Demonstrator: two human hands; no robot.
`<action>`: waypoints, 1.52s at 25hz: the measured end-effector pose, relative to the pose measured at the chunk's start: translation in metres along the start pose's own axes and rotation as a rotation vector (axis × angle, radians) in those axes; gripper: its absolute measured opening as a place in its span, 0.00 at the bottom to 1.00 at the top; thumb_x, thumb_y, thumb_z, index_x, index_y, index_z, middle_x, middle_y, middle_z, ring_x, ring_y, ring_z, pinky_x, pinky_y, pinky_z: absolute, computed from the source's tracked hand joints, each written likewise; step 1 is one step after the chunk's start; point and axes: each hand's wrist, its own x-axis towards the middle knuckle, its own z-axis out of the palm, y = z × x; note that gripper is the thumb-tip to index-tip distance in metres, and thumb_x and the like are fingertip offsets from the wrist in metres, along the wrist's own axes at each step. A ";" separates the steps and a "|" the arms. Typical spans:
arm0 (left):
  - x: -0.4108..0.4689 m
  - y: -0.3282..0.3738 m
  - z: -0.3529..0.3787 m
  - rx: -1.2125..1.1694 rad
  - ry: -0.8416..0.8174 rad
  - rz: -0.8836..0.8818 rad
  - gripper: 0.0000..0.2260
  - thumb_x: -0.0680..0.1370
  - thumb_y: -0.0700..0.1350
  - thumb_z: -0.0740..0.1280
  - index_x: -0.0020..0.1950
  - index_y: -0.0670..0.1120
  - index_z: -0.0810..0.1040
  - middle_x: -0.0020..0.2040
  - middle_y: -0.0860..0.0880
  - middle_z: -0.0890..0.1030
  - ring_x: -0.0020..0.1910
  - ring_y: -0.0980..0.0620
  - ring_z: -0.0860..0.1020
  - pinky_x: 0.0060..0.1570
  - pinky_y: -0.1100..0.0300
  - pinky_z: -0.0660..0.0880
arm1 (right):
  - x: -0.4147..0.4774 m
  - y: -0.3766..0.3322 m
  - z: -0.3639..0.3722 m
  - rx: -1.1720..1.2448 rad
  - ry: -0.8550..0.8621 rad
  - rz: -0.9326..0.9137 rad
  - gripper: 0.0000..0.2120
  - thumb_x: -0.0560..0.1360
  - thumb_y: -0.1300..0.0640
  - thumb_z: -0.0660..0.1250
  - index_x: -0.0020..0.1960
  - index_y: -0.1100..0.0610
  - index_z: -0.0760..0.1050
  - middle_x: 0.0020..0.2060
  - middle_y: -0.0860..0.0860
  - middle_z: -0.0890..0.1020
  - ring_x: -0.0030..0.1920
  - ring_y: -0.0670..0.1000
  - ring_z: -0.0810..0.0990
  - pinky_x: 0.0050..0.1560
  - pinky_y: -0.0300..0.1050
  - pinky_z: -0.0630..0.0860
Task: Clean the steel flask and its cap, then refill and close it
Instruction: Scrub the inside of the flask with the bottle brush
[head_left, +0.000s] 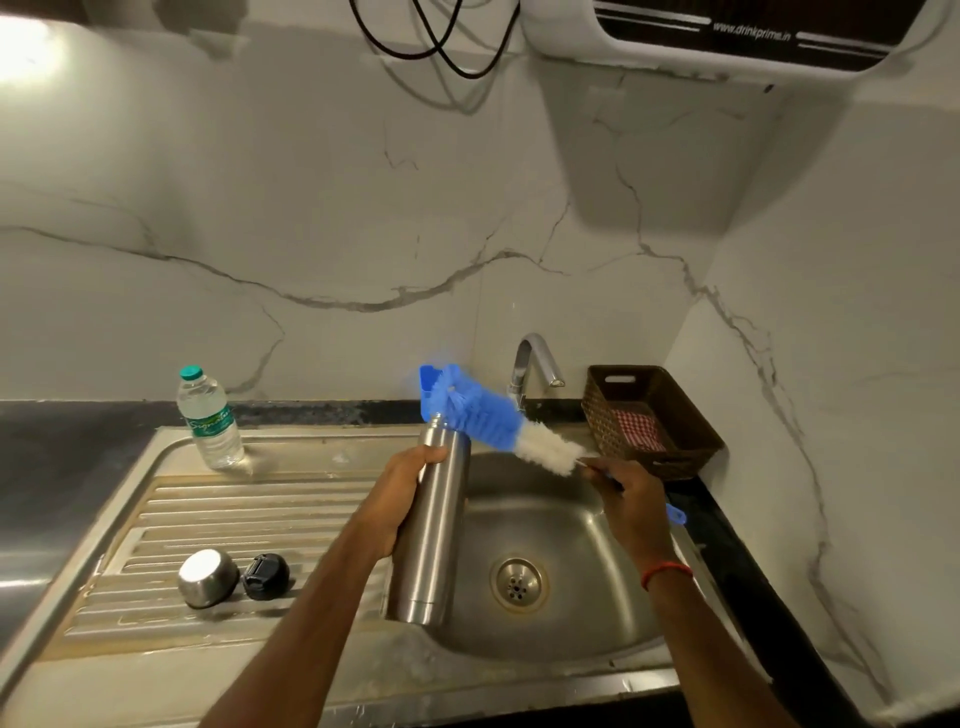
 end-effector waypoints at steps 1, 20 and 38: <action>0.000 -0.001 0.002 -0.015 -0.017 -0.010 0.25 0.76 0.57 0.69 0.65 0.41 0.74 0.53 0.33 0.84 0.47 0.37 0.83 0.52 0.43 0.80 | 0.005 -0.010 0.005 0.014 0.009 -0.027 0.15 0.77 0.63 0.71 0.54 0.43 0.79 0.46 0.40 0.81 0.50 0.39 0.79 0.52 0.44 0.79; 0.004 0.004 0.019 -0.341 -0.076 -0.011 0.31 0.76 0.62 0.63 0.65 0.37 0.76 0.49 0.34 0.82 0.42 0.39 0.82 0.42 0.51 0.81 | 0.010 -0.033 0.020 0.055 -0.082 -0.050 0.09 0.80 0.56 0.67 0.59 0.47 0.80 0.50 0.36 0.81 0.53 0.34 0.79 0.55 0.28 0.73; 0.001 -0.003 0.012 -0.460 0.071 -0.108 0.21 0.80 0.59 0.66 0.60 0.42 0.76 0.50 0.39 0.81 0.38 0.45 0.83 0.40 0.53 0.83 | 0.001 -0.026 -0.015 0.006 -0.321 -0.084 0.09 0.78 0.59 0.69 0.57 0.51 0.83 0.46 0.45 0.86 0.46 0.42 0.83 0.51 0.42 0.81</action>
